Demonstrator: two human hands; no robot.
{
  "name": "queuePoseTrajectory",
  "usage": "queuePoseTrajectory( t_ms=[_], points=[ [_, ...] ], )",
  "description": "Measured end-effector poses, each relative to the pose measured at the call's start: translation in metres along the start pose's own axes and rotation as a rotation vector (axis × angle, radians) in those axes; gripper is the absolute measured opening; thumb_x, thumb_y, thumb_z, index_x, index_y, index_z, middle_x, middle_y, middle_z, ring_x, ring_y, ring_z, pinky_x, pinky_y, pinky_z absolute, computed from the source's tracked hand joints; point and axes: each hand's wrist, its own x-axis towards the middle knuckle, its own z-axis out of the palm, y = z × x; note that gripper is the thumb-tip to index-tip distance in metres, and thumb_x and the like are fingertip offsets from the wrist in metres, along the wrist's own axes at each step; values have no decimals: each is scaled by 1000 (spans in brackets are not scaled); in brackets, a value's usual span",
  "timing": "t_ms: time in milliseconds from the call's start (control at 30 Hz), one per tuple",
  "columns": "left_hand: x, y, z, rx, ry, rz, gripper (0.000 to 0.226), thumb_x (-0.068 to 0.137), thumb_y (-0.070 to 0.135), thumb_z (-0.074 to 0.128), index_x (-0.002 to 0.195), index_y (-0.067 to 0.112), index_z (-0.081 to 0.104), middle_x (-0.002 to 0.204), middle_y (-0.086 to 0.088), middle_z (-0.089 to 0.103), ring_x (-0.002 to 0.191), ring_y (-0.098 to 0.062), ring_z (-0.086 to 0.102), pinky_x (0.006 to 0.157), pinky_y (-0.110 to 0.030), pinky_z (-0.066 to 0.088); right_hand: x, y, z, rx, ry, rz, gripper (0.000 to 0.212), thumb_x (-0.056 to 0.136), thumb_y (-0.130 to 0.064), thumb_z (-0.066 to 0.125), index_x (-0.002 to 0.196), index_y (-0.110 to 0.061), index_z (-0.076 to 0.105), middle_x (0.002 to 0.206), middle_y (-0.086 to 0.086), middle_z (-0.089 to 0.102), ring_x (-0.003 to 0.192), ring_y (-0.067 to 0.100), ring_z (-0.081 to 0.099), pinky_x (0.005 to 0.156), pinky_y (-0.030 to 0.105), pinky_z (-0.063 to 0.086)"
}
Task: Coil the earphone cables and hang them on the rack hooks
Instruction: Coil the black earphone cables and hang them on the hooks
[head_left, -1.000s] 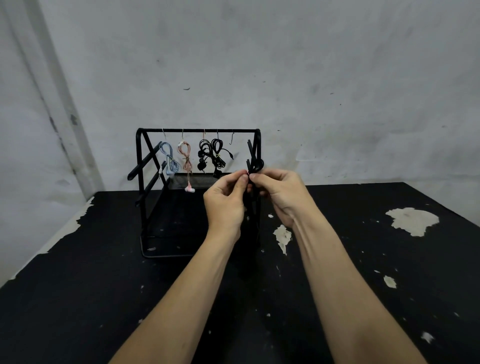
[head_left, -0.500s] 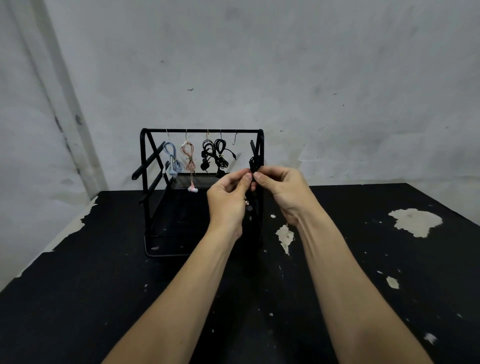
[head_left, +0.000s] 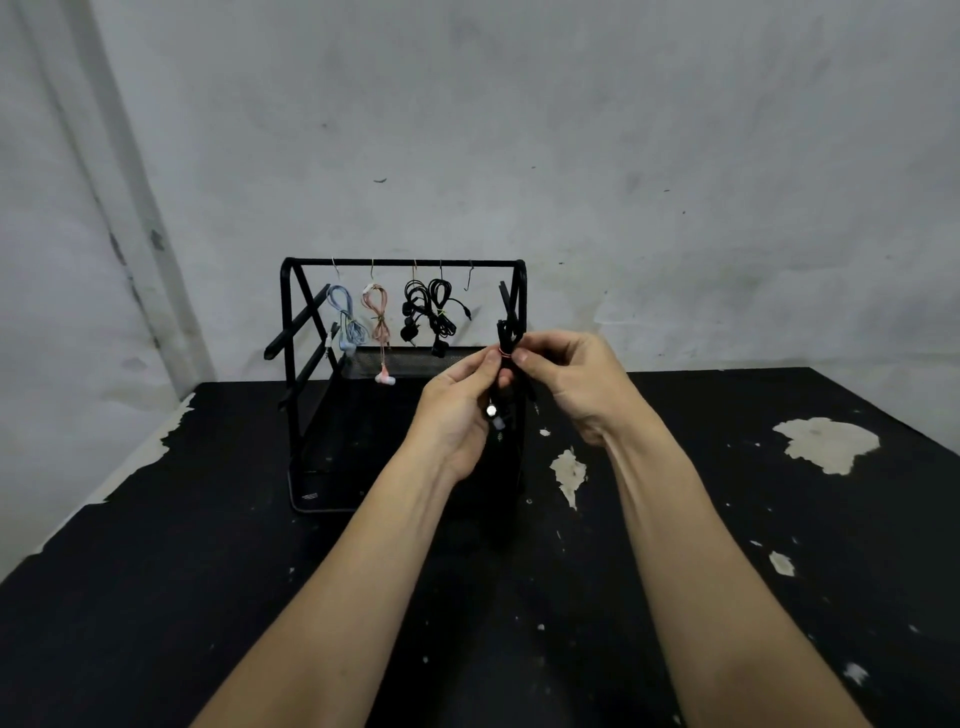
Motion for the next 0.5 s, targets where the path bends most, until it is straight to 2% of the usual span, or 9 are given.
queuePoseTrajectory(
  t_ms=[67,133,200,267,400,500],
  points=[
    [-2,2,-2,5,-31,-47,12,95,13,59,103,10,68,64,3,61,54,-4,57,42,-20,46,0,-1,-4,-28,-38,-12,15,91,4,64,98,-6,74,98,13,75,90,18,70,87,32,56],
    [-3,2,-3,-3,-60,-81,14,95,14,58,105,10,67,63,3,59,52,-4,56,43,-19,46,-1,-5,-6,-16,-108,-30,20,93,6,61,93,-10,74,90,4,76,85,13,70,83,25,56],
    [-3,2,-3,-25,-70,-90,12,95,15,58,101,11,67,63,4,59,52,-4,56,45,-19,48,-1,-8,-6,-20,-143,-40,22,93,7,60,91,-11,73,87,0,75,83,11,69,82,23,57],
    [1,0,-1,-64,-36,-55,12,95,12,58,101,10,68,64,4,63,54,-3,57,48,-20,51,1,-6,-2,4,-81,-19,18,91,5,64,91,-11,73,88,4,74,83,14,69,86,29,58],
    [7,-6,6,-174,81,82,12,93,3,59,100,5,68,76,-1,71,59,-4,60,57,-20,55,2,2,10,-59,246,-51,11,80,-14,82,88,-12,75,81,5,76,78,19,75,78,35,61],
    [7,-12,6,-109,115,173,11,91,4,63,96,8,72,80,-2,72,64,-5,62,62,-22,55,-2,3,16,-213,279,-76,6,86,-20,78,87,-15,79,77,1,77,78,15,75,81,39,61]
  ],
)
